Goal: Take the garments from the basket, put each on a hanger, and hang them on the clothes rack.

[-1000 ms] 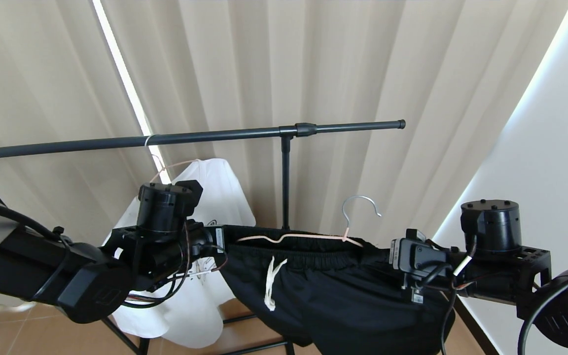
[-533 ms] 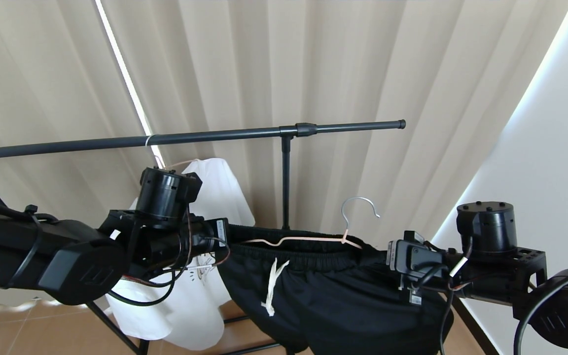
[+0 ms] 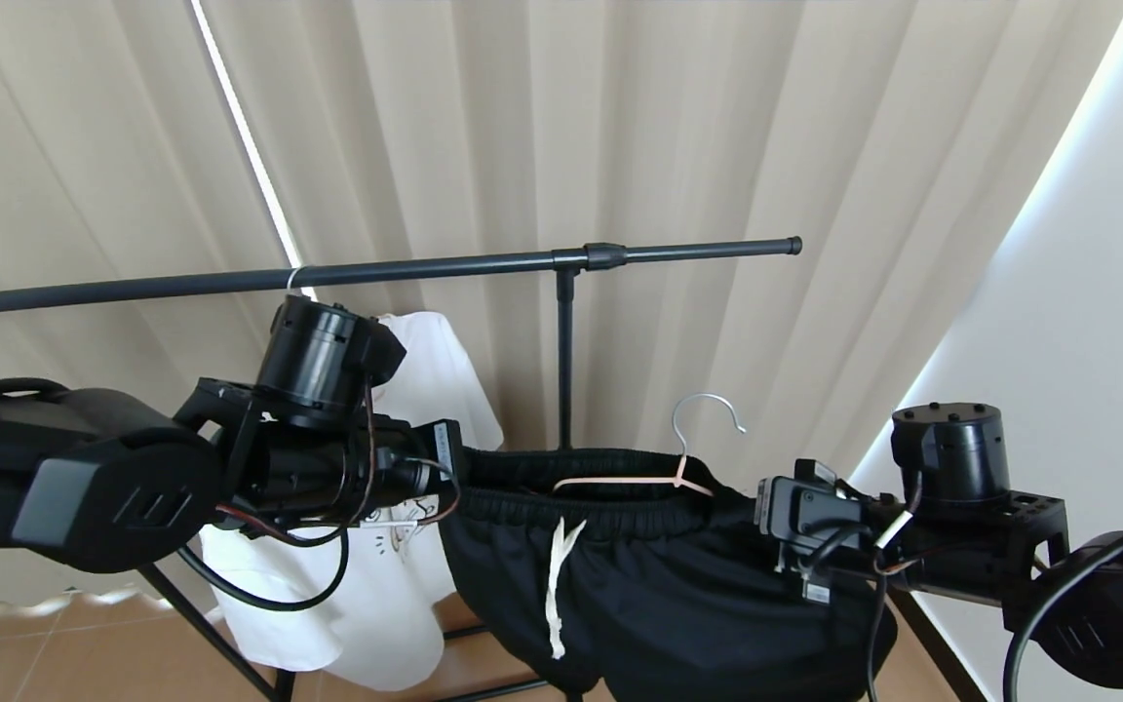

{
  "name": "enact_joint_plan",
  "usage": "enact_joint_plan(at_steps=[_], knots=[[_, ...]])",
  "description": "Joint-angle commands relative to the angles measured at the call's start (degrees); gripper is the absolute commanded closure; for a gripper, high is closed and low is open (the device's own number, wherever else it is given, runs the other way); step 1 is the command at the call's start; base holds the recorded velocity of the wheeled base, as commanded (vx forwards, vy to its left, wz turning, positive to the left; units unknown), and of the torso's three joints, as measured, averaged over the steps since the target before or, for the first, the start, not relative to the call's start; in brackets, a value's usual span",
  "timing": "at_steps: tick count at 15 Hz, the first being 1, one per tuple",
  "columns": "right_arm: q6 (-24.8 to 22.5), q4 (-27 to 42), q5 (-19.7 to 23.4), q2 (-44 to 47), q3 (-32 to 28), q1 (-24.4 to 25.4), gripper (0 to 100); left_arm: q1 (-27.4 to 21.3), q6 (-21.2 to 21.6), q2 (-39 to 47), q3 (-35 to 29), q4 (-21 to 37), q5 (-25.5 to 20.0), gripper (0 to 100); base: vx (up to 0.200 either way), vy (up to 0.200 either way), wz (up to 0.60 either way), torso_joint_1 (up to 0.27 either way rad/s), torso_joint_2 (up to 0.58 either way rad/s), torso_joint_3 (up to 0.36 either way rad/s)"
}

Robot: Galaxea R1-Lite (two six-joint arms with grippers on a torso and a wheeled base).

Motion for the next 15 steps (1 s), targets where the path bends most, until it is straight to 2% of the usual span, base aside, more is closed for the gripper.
enact_joint_plan(at_steps=[1, 3, 4, 6, 8, 12, 13, 15], knots=[[0.01, -0.04, -0.89, 0.51, -0.34, 0.31, 100, -0.13, -1.22, -1.52, -2.47, 2.45, -1.01, 100, 0.000, 0.000, 0.00, 0.000, 0.00, 0.000], [0.63, -0.57, -2.30, 1.56, -1.57, 1.54, 100, -1.10, -1.75, -1.43, -3.52, 4.21, -1.10, 100, 0.000, 0.000, 0.00, 0.000, 0.00, 0.000], [4.32, -3.47, -4.32, 2.88, -2.36, 2.94, 100, -2.24, -1.92, -1.35, -3.61, 4.73, -1.10, 100, 0.000, 0.000, 0.00, 0.000, 0.00, 0.000], [11.09, -8.39, -5.37, 3.76, -2.45, 5.32, 100, -3.56, -2.01, -1.26, -3.70, 5.35, -1.10, 100, 0.000, 0.000, 0.00, 0.000, 0.00, 0.000], [13.46, -10.15, -5.99, 3.94, -2.45, 6.90, 100, -4.53, -3.33, -1.08, -4.14, 5.53, -1.10, 100, 0.000, 0.000, 0.00, 0.000, 0.00, 0.000], [13.46, -10.33, -7.39, 5.43, -2.54, 7.60, 100, -5.32, -6.85, -1.35, -5.19, 5.61, -4.00, 100, 0.000, 0.000, 0.00, 0.000, 0.00, 0.000], [13.37, -11.91, -9.68, 6.84, -2.36, 7.87, 100, -5.23, -8.43, -2.14, -5.81, 5.70, -6.11, 100, 0.000, 0.000, 0.00, 0.000, 0.00, 0.000], [13.20, -15.07, -10.65, 8.86, -2.10, 7.95, 100, -5.23, -9.13, -3.37, -5.89, 5.70, -7.25, 100, 0.000, 0.000, 0.00, 0.000, 0.00, 0.000]])
